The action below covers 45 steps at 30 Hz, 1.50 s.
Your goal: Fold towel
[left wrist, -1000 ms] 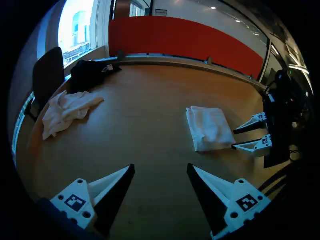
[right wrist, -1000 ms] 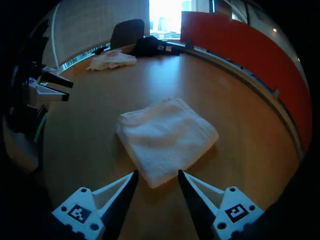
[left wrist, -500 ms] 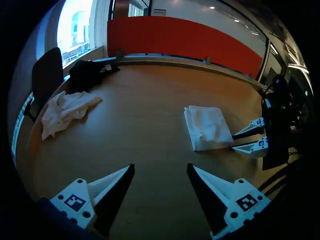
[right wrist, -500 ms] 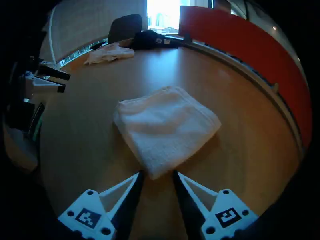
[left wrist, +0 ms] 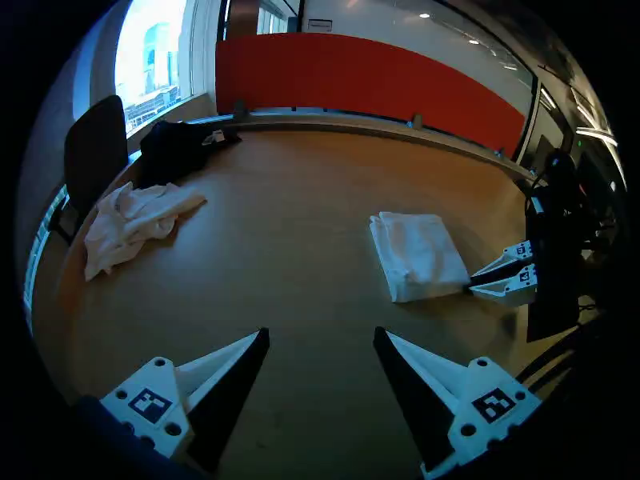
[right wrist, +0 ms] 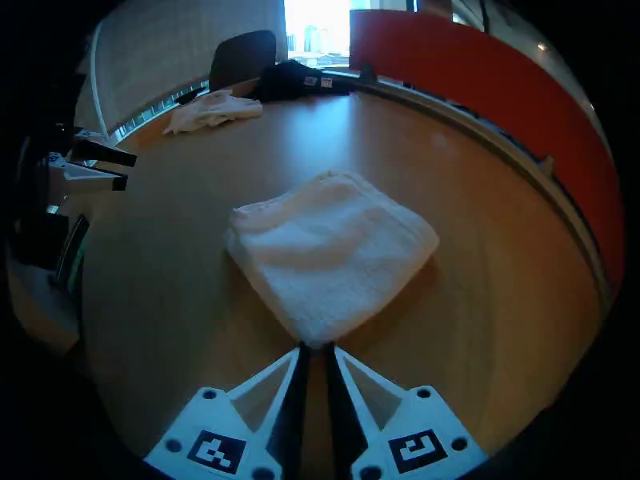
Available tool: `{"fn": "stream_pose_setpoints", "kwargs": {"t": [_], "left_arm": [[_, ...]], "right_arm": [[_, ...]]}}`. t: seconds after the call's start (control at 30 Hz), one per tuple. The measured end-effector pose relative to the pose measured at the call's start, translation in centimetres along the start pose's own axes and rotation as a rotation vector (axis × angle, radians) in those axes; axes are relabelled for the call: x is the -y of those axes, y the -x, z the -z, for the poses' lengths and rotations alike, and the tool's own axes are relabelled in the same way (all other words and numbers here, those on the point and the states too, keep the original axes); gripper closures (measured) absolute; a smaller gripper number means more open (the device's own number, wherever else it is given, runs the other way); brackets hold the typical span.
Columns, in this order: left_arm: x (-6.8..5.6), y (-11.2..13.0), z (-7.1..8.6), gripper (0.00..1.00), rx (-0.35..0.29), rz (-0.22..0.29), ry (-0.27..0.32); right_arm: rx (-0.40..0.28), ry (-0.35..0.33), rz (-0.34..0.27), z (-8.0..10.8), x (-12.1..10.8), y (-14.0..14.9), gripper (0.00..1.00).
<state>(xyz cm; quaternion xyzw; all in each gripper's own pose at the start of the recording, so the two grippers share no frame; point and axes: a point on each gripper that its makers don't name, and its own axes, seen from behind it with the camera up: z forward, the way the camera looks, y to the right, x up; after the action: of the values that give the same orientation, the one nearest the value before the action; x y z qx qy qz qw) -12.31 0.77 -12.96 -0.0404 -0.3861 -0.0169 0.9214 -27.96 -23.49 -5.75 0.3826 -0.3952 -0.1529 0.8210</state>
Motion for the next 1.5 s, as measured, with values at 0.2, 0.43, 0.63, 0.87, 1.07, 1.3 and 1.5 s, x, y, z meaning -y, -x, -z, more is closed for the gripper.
{"fn": "stream_pose_setpoints", "kwargs": {"t": [0.2,0.43,0.63,0.87,1.07,1.3,1.5], "left_arm": [[-0.1,-0.1,0.0,0.03,-0.002,-0.003,0.003],[-0.3,-0.4,0.0,0.03,-0.006,-0.007,0.007],[-0.4,-0.9,0.1,0.03,-0.016,-0.012,0.008],[-0.7,-1.8,0.4,0.03,-0.033,-0.016,0.012],[-1.3,-2.7,0.7,0.03,-0.051,-0.021,0.018],[-2.0,-3.8,0.8,0.03,-0.071,-0.026,0.027],[-2.5,-4.5,0.7,0.03,-0.081,-0.031,0.035]], "right_arm": [[-0.016,-0.012,0.005,0.1,0.3,-0.5,0.95],[-0.054,-0.003,0.026,0.8,0.3,-2.1,0.95],[-0.112,0.035,0.054,2.4,-0.7,-5.1,0.95],[-0.186,0.08,0.102,5.1,-2.1,-9.9,0.95],[-0.239,0.108,0.137,7.6,-3.0,-13.4,0.95],[-0.286,0.141,0.148,10.6,-4.2,-16.1,0.95],[-0.309,0.151,0.138,12.5,-5.1,-17.0,0.95]]}}
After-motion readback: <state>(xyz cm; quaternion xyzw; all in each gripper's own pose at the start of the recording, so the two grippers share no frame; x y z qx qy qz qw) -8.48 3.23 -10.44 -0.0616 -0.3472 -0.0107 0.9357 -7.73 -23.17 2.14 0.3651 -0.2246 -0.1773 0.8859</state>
